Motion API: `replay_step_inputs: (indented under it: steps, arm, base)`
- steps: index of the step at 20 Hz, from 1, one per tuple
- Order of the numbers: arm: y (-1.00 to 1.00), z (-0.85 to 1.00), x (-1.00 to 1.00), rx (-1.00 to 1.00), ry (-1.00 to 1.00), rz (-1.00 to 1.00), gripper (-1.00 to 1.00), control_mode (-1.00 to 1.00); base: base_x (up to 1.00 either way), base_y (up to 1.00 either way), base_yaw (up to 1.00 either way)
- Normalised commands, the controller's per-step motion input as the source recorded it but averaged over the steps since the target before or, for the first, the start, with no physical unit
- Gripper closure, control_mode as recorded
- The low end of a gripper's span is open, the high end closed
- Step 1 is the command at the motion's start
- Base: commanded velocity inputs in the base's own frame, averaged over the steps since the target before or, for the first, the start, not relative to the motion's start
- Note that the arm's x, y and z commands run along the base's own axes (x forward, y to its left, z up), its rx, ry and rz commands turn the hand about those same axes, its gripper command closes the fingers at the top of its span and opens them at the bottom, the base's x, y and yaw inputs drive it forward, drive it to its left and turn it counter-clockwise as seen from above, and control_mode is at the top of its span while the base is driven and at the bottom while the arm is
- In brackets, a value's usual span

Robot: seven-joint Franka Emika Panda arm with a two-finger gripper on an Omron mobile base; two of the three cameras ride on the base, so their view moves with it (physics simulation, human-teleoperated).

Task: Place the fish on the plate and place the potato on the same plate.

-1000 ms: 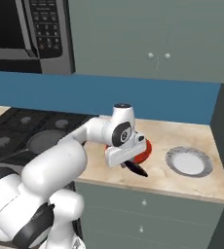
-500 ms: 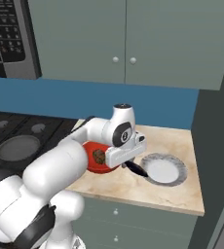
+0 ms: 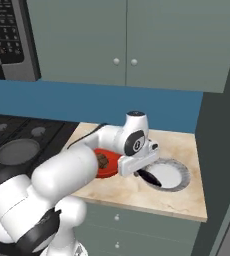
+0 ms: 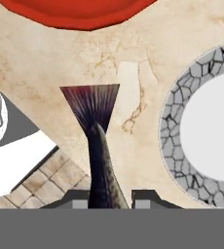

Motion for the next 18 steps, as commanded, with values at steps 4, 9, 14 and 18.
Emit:
replay_step_inputs:
  steps: [4, 9, 14, 18]
  arm:
    - [-0.25, -0.05, 0.32, 0.0, 0.0, 0.07, 1.0, -1.0]
    - [-0.72, -0.08, 0.68, 0.11, 0.02, 0.09, 1.0, -1.0]
    - [-0.55, -0.02, 0.71, 0.13, 0.02, 0.14, 1.0, -1.0]
    - [-0.08, -0.25, 0.56, 0.04, 0.01, 0.04, 1.0, -1.0]
  base:
    - [0.0, 0.0, 0.0]
    - [0.0, 0.0, 0.0]
    - [0.0, 0.0, 0.0]
    - [0.0, 0.0, 0.0]
